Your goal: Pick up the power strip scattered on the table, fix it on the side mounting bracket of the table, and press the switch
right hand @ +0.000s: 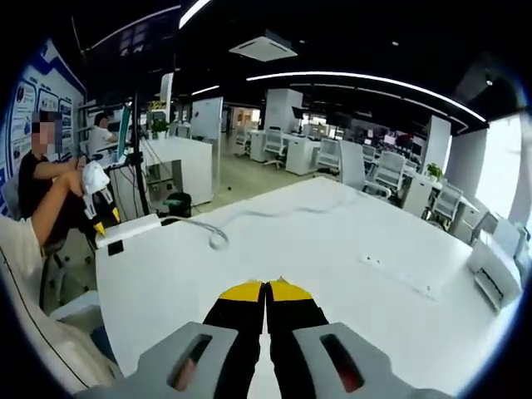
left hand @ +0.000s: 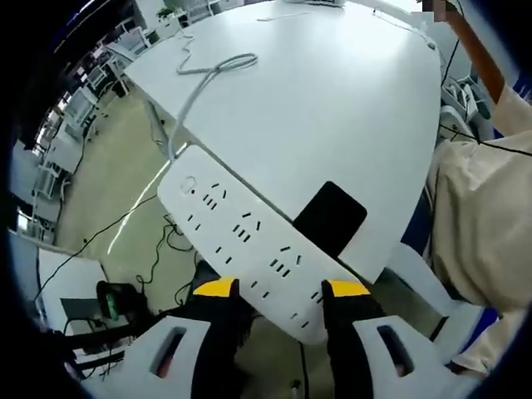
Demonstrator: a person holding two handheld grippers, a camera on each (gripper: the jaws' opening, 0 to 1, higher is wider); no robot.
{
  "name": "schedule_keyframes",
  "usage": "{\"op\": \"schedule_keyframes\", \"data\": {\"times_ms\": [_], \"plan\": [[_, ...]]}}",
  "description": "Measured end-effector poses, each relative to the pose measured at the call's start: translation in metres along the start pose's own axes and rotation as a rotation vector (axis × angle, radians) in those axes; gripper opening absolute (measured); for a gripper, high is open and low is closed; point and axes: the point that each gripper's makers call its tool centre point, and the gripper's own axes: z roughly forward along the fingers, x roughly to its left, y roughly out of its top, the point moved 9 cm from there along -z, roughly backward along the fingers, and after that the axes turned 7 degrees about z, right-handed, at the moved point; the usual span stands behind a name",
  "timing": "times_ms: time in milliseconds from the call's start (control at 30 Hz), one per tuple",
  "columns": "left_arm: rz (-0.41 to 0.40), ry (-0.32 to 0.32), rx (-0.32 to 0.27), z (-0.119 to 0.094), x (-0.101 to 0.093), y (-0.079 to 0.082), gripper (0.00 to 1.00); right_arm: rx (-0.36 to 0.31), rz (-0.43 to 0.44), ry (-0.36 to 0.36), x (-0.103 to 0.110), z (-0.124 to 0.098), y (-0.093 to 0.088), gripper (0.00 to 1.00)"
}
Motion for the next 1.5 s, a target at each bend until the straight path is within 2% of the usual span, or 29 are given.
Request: {"op": "schedule_keyframes", "data": {"times_ms": [100,200,333,433,567,767,900,1100,1233,1433,1500], "plan": [[0.018,0.019,-0.001,-0.001,-0.003,0.002,0.48,-0.008,0.009,-0.004,-0.002,-0.003,-0.006,0.0],[0.029,0.026,-0.025,-0.004,-0.006,0.006,0.49,-0.021,0.019,-0.009,-0.004,-0.007,-0.01,0.0],[0.059,0.062,-0.119,-0.012,-0.002,0.013,0.5,-0.046,0.033,-0.015,-0.007,-0.013,-0.012,0.0],[0.046,0.094,-0.164,-0.019,0.0,0.015,0.51,-0.062,0.04,-0.02,-0.008,-0.017,-0.014,0.01],[0.051,0.137,-0.258,-0.027,0.002,0.022,0.52,-0.079,0.036,-0.024,-0.01,-0.021,-0.018,0.02],[0.072,0.17,-0.334,-0.03,0.0,0.031,0.54,-0.1,0.039,-0.028,-0.01,-0.025,-0.026,0.02],[0.059,0.201,-0.367,-0.031,0.001,0.034,0.54,-0.12,0.037,-0.025,-0.009,-0.027,-0.033,0.06],[0.011,0.239,-0.454,-0.033,-0.001,0.039,0.54,-0.143,0.029,-0.041,-0.01,-0.034,-0.043,0.08],[-0.038,0.272,-0.541,-0.034,0.0,0.044,0.54,-0.163,0.034,-0.046,-0.01,-0.038,-0.048,0.09],[-0.044,0.299,-0.593,-0.028,0.0,0.05,0.54,-0.18,0.051,-0.05,-0.012,-0.04,-0.056,0.1],[-0.04,0.32,-0.633,-0.029,-0.001,0.055,0.54,-0.191,0.059,-0.046,-0.013,-0.04,-0.058,0.11]]}}
